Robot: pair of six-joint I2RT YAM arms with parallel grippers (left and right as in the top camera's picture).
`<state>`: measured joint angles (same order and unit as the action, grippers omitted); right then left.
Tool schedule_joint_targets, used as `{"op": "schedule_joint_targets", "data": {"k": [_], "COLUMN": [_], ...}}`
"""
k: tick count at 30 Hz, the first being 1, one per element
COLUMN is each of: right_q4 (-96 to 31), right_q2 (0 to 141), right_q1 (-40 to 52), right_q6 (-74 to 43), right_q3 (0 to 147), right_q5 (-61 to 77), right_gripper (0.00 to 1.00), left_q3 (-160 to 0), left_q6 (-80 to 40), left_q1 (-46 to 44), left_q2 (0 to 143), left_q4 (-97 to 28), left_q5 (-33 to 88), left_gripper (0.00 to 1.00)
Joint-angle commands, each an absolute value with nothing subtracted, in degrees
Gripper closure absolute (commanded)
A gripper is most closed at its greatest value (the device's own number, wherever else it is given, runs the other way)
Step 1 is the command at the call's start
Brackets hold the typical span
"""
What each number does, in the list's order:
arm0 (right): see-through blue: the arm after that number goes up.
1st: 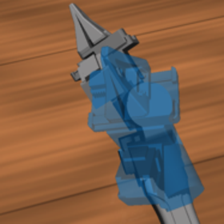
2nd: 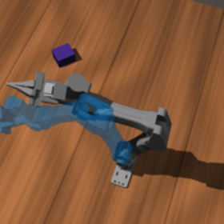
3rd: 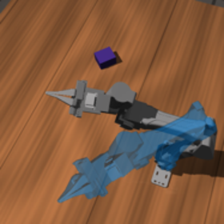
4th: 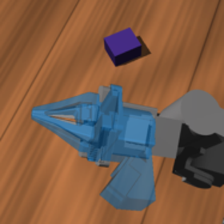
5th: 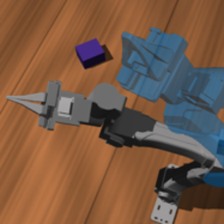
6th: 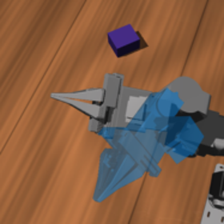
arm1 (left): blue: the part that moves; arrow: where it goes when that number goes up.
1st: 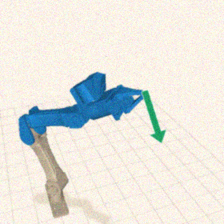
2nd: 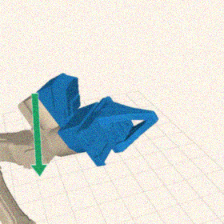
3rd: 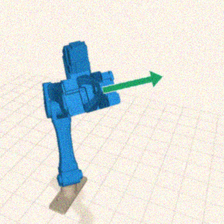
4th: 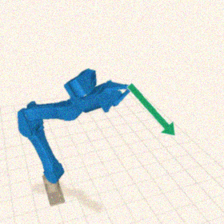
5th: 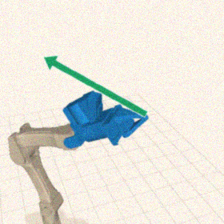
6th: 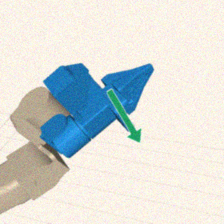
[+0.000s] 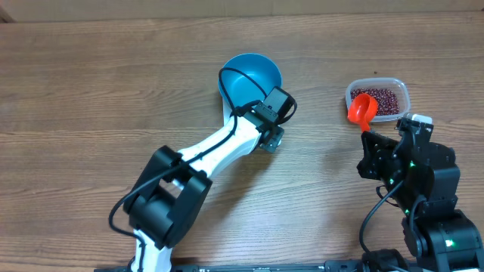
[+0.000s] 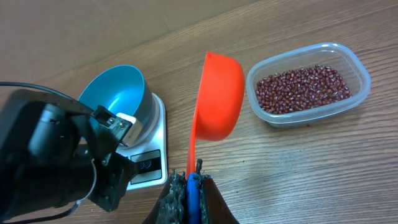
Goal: Scoop item into bowl and weigh 150g on scale
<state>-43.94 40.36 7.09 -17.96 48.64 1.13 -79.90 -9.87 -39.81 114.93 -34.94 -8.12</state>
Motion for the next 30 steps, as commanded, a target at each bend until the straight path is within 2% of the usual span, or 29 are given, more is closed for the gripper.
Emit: {"op": "schedule_joint_targets", "data": {"k": [1,10,22,30], "right_q4": [-43.9,-43.9,-44.3,-44.5], "right_q2": [40.1,40.1,40.1,40.1], "right_q1": [6.7,6.7,6.7,6.7], "right_q6": [-17.7,-17.7,-17.6,-17.5], "right_q3": [50.8,50.8,50.8,50.8], "right_q5": [1.1,1.2,2.5,2.7], "right_gripper": [0.97,0.97,0.96,0.96], "left_q3": [-82.1,-82.1,-82.1,-82.1], "left_q6": [-9.3,-11.4,-11.4,2.0], "left_q1": [-41.1,-39.0,-29.5,-26.5], "left_q2": [106.5,95.8,86.6,81.2], "left_q4": [-35.2,-39.1,-48.7,-53.6], "left_q5": [-6.6,-9.1,-5.6,1.3], "left_gripper": [0.96,0.96,0.96,0.96]}}
